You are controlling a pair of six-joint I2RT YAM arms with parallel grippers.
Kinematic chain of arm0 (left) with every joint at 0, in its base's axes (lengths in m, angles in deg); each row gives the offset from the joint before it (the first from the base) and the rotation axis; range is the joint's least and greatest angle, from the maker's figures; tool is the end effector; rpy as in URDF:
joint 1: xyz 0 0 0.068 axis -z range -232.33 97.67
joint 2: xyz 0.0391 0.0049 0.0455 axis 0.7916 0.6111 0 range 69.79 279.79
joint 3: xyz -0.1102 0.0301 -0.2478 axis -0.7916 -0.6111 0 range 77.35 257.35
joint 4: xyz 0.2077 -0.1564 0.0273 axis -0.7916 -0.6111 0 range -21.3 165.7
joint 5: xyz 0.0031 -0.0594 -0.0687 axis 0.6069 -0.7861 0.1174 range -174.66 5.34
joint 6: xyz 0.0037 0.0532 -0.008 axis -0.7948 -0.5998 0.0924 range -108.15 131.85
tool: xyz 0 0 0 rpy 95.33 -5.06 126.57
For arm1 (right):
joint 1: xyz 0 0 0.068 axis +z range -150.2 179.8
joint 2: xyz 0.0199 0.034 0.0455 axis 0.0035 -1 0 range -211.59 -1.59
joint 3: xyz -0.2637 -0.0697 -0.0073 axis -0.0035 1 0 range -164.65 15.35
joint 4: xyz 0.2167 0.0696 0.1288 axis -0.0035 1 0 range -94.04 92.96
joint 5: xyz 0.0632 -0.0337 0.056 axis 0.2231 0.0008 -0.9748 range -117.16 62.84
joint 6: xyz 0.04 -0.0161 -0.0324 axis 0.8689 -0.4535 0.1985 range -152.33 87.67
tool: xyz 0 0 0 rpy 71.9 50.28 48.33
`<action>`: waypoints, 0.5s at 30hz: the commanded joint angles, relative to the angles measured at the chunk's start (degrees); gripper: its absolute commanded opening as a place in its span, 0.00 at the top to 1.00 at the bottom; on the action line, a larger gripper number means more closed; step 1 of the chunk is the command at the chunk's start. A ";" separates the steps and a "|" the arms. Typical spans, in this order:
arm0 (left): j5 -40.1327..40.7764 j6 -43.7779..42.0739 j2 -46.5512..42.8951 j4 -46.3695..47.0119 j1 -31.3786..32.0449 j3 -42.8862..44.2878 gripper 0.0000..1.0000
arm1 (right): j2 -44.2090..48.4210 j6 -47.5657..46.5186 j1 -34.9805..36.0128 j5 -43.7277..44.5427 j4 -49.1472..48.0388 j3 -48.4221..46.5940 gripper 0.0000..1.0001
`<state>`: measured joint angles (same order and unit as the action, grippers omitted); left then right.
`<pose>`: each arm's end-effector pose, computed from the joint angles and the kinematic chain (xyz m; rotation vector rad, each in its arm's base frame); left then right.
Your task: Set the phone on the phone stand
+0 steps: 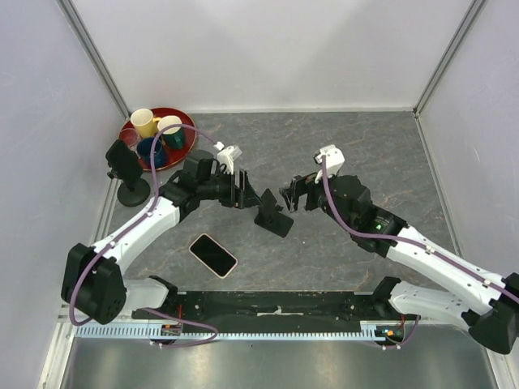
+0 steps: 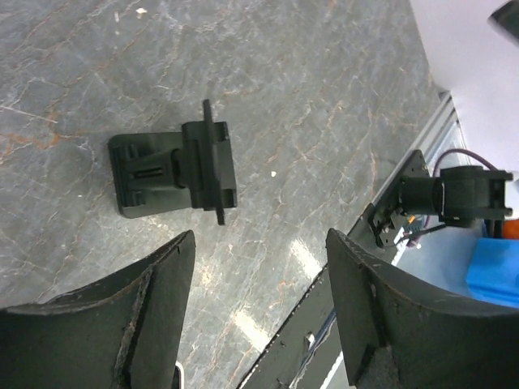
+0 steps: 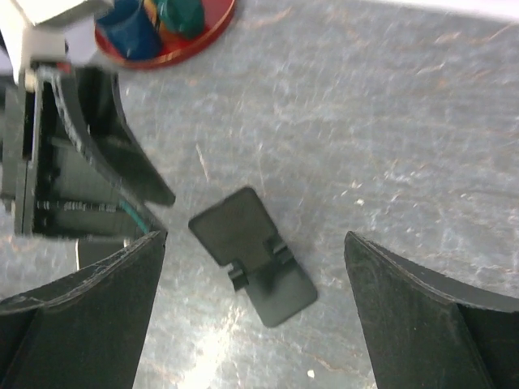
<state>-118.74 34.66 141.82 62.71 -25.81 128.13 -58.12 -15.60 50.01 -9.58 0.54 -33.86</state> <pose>0.2364 -0.1401 0.2736 0.4367 2.2323 -1.1213 0.1559 0.1705 0.3398 -0.3006 1.7793 0.5701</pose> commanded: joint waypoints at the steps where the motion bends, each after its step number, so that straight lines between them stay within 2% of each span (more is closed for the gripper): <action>1: 4.99 -1.72 2.93 -3.26 1.51 5.99 0.31 | -2.18 0.06 -3.89 -18.98 4.83 1.92 0.02; 4: 8.59 -2.15 5.91 -7.12 3.18 9.50 0.40 | -1.39 -0.29 -4.86 -20.74 4.83 4.20 0.02; 7: 11.40 -2.16 7.94 -9.77 4.24 11.61 0.44 | 1.16 -0.82 -5.65 -21.45 4.56 5.97 0.02; 15: 14.66 -1.71 10.58 -13.81 5.64 14.25 0.44 | 6.08 -1.35 -7.50 -22.68 5.53 7.20 0.02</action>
<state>-106.77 34.60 151.29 51.63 -20.82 139.67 -54.25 -16.32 43.30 -30.08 7.47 -26.56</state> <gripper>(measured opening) 0.564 0.982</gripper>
